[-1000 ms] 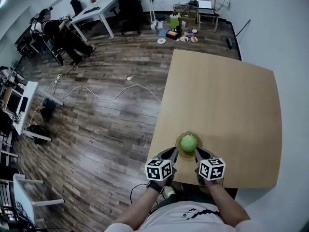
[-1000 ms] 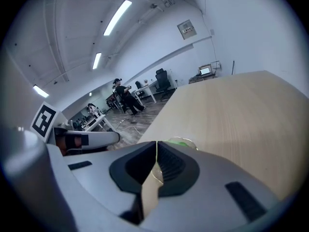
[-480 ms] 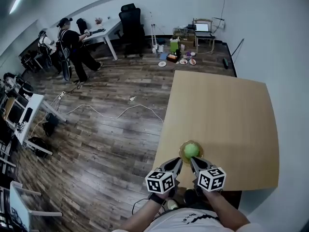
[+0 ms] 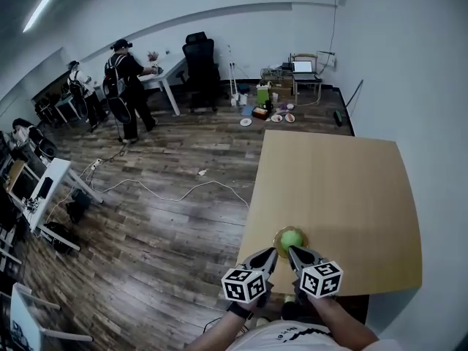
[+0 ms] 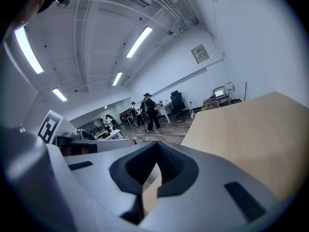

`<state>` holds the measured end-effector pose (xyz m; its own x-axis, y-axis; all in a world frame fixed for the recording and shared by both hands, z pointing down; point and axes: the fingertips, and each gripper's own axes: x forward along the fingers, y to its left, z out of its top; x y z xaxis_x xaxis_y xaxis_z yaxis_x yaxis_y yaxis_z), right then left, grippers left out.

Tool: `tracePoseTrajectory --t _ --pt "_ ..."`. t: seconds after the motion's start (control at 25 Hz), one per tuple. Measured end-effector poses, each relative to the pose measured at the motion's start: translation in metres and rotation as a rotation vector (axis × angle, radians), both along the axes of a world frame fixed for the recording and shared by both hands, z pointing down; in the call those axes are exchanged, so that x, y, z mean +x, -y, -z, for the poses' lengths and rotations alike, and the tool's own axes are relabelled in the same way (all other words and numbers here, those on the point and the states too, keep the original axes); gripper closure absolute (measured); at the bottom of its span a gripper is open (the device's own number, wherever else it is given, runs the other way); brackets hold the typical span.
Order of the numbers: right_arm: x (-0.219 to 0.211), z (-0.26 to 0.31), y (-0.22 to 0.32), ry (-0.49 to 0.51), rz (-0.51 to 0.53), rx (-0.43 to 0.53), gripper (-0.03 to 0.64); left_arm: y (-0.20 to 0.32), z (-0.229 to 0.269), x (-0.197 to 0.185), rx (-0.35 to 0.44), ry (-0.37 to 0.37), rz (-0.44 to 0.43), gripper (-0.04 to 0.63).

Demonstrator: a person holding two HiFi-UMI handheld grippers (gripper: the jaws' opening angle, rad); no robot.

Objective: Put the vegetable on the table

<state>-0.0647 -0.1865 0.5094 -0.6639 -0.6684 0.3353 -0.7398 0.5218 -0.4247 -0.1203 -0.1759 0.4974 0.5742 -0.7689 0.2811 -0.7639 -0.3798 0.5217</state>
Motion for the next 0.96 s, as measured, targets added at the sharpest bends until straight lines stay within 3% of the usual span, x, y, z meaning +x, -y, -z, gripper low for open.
tracePoseTrajectory --t 0.4,0.96 --pt "-0.003 0.017 -0.002 0.035 -0.009 0.027 0.603 -0.003 0.018 -0.003 0.039 0.004 0.01 0.569" --pt "-0.001 0.016 -0.011 0.024 -0.003 0.035 0.603 -0.013 0.015 0.002 0.03 0.004 0.013 0.569"
